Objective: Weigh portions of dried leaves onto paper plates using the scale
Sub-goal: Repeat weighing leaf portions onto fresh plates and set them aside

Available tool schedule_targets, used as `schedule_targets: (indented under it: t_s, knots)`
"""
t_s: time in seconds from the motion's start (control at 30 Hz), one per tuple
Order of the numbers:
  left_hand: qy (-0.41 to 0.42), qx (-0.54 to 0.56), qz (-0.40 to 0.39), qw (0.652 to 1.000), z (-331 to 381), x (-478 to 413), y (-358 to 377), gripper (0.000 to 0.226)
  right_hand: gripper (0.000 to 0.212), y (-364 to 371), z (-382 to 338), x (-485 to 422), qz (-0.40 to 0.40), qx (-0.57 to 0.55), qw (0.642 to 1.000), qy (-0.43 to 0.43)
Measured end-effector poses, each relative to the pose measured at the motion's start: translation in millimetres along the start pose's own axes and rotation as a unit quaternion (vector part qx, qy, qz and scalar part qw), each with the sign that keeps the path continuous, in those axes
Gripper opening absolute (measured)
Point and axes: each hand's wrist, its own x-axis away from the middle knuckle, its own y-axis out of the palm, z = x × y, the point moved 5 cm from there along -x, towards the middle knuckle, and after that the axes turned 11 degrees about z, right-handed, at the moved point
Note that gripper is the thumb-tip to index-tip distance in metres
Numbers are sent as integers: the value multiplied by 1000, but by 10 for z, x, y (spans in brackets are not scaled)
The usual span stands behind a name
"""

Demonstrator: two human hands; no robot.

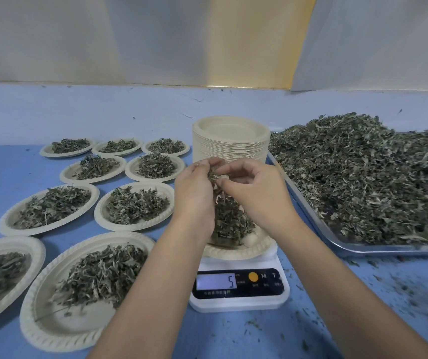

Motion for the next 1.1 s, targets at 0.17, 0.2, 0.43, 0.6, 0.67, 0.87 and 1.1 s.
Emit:
schedule_targets:
  t_s: [0.17, 0.2, 0.43, 0.6, 0.67, 0.87, 1.1]
  knots:
    - [-32, 71, 35, 996, 49, -73, -90, 30, 18, -83, 45, -64, 19, -2, 1000, 21]
    - [-45, 89, 33, 994, 62, -87, -99, 30, 18, -113, 56, -83, 28, -8, 999, 27]
    - [-80, 149, 32, 985, 109, -186, -162, 29, 14, -236, 85, -142, 59, -18, 997, 44]
    - [-83, 160, 30, 983, 114, -196, -178, 29, 13, -265, 98, -157, 71, 5, 997, 41]
    - [-86, 158, 29, 983, 105, -196, -181, 29, 14, -267, 112, -153, 75, 22, 996, 40]
    - [-91, 149, 31, 984, 86, -197, -186, 28, 15, -278, 158, -150, 84, 61, 994, 32]
    - [-108, 168, 34, 979, 76, -185, -206, 28, 6, -202, 218, -104, -17, 133, 988, 76]
